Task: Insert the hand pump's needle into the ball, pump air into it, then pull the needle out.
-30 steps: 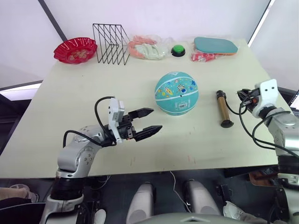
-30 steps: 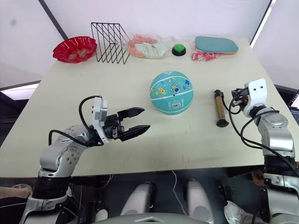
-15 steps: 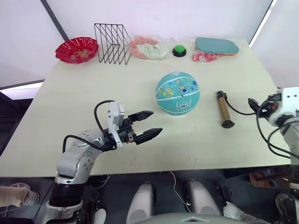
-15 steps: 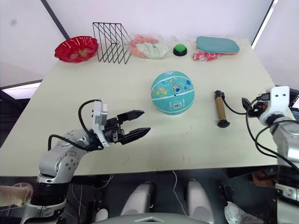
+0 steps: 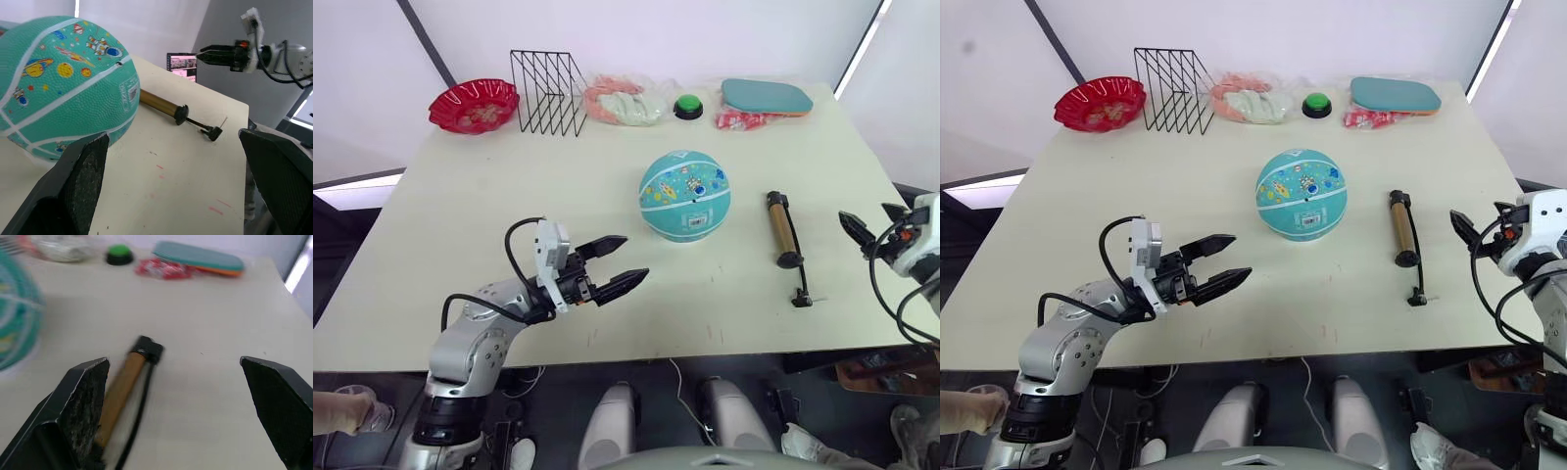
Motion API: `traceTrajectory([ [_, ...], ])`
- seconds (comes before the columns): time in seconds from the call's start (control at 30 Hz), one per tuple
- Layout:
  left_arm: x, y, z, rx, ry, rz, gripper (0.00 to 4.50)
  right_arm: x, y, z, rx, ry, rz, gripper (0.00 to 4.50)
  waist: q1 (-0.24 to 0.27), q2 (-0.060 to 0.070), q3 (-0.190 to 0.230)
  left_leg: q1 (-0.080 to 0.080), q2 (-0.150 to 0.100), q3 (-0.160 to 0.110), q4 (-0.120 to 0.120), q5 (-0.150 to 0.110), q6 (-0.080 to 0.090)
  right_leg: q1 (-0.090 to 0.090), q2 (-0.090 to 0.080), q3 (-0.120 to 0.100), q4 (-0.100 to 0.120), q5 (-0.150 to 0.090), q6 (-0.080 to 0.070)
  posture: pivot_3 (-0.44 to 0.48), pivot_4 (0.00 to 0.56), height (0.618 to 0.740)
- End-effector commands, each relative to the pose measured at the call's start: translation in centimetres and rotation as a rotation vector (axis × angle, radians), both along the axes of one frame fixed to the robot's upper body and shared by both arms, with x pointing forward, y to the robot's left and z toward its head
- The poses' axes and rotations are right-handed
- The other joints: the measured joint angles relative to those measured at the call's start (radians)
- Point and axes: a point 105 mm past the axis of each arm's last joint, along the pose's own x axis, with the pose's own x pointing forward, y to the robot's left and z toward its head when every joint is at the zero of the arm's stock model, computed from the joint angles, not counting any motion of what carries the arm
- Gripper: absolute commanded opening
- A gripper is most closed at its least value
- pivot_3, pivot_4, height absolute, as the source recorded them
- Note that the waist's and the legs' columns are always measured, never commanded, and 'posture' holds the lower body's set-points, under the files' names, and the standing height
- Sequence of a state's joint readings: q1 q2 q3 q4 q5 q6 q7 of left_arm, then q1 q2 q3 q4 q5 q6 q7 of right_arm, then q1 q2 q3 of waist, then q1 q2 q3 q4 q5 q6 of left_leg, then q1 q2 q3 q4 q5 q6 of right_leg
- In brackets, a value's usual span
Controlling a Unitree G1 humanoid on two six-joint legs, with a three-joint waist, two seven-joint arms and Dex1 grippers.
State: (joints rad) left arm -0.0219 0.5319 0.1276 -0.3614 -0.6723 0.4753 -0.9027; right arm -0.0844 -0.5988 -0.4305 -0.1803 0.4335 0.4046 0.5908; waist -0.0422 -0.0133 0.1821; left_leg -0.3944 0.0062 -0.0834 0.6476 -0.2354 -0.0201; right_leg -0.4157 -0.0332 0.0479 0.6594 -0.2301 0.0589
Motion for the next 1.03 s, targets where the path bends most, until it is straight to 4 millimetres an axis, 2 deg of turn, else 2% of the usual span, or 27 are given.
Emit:
traceTrajectory([
  [0.03,-0.1,0.6,1.4,-0.021,-0.079,0.082,4.50,-0.7,2.4,3.1,0.028,-0.207,0.122,4.47,-0.001,0.000,0.000,0.000,0.000,0.000,0.000,0.000,0.000,0.000,0.000,0.000,0.000,0.000,0.000,0.000,0.150,0.740],
  [0.13,-1.4,1.2,0.1,-0.017,-0.001,0.065,4.50,-2.2,3.3,0.8,-0.008,-0.092,0.313,4.47,0.006,0.000,0.000,0.000,0.000,0.001,0.002,0.000,0.000,0.000,0.000,0.000,0.000,-0.001,0.001,0.000,0.150,0.740],
  [0.27,-1.9,1.9,-0.9,0.012,0.024,0.090,4.50,-3.4,2.7,-0.9,-0.051,-0.020,0.393,4.47,0.011,0.000,0.000,0.002,0.000,0.000,0.003,0.000,0.000,0.003,-0.001,0.000,-0.001,-0.003,-0.001,0.000,0.150,0.740],
  [0.4,-3.1,4.3,-2.3,0.047,0.078,0.171,4.50,-6.5,-0.5,-3.0,-0.091,0.093,0.412,4.47,0.011,0.000,0.000,0.002,0.000,0.001,0.003,0.000,0.000,0.003,0.000,0.000,-0.001,-0.003,-0.001,0.000,0.150,0.740],
  [0.5,-3.5,5.5,-3.3,0.066,0.106,0.217,4.50,-7.6,-2.6,-4.0,-0.114,0.143,0.390,4.47,0.010,0.000,0.000,0.002,0.000,0.002,0.002,0.000,0.000,0.003,0.000,0.001,-0.002,-0.003,-0.001,0.000,0.150,0.740],
  [0.67,-4.7,6.9,-4.6,0.088,0.146,0.288,4.50,-8.8,-5.4,-4.8,-0.112,0.163,0.332,4.47,0.004,-0.001,0.000,0.005,0.001,0.005,0.003,0.000,0.000,0.004,0.000,0.003,-0.001,-0.003,-0.001,0.000,0.150,0.740],
  [0.8,-4.8,7.5,-4.9,0.094,0.151,0.331,4.50,-8.9,-6.0,-5.2,-0.107,0.164,0.325,4.47,0.004,-0.001,0.000,0.007,0.001,0.007,0.002,0.000,0.000,0.003,0.000,0.005,-0.001,-0.003,-0.001,0.000,0.150,0.740],
  [1.03,-3.6,8.1,-5.2,0.103,0.161,0.371,4.50,-8.6,-6.5,-6.0,-0.097,0.172,0.319,4.47,0.004,-0.001,0.001,0.007,0.001,0.008,0.002,0.000,0.000,0.004,0.000,0.006,-0.001,-0.003,-0.001,0.000,0.150,0.740],
])
